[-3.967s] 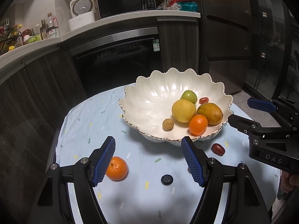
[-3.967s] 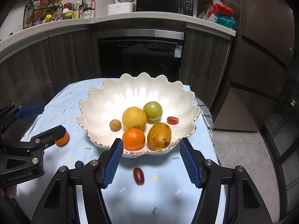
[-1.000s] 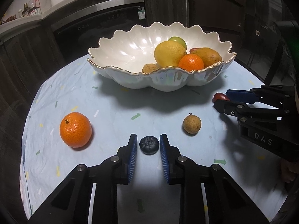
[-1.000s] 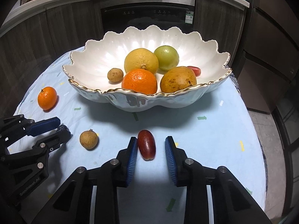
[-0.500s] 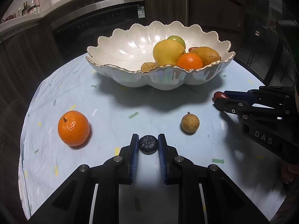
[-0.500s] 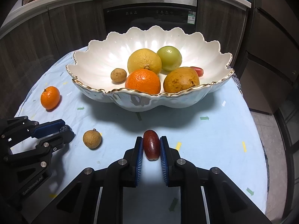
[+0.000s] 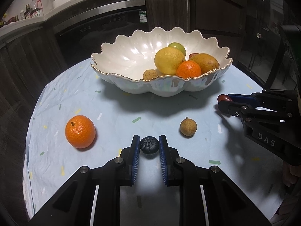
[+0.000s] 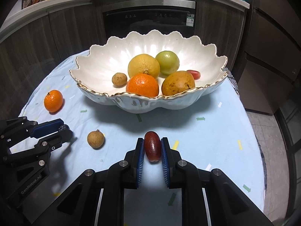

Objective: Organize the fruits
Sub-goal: 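Lift the blueberry and red date and carry both over the white bowl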

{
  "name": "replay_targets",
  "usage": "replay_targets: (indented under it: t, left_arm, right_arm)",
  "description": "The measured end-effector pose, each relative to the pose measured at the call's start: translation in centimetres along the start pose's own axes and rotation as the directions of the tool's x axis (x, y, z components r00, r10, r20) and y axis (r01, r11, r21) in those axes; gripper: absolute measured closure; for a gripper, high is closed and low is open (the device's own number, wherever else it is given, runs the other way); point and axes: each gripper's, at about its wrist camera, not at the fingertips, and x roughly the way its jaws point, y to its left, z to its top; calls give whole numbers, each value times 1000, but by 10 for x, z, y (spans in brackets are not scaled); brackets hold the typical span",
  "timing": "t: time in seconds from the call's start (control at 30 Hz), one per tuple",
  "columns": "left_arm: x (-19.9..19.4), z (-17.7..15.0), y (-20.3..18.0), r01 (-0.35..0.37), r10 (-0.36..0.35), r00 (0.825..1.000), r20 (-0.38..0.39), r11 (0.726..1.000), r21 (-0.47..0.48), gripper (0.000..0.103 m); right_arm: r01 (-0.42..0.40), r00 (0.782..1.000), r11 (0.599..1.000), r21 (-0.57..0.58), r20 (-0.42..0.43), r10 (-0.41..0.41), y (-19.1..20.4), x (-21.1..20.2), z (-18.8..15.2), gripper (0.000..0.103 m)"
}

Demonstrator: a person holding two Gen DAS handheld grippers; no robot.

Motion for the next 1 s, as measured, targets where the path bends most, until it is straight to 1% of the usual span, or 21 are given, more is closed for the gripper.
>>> replay_targets:
  t: [0.53, 1.0]
  left_arm:
    - [-32, 14, -2, -13, 13, 998, 60, 1000, 5, 82]
    - [-54, 33, 3, -30, 30, 991, 129, 1000, 1, 82]
  right_arm:
    - [4, 997, 1000, -3, 78, -4, 3, -38, 10, 84]
    - [28, 988, 999, -17, 154, -25, 3, -65, 30, 84]
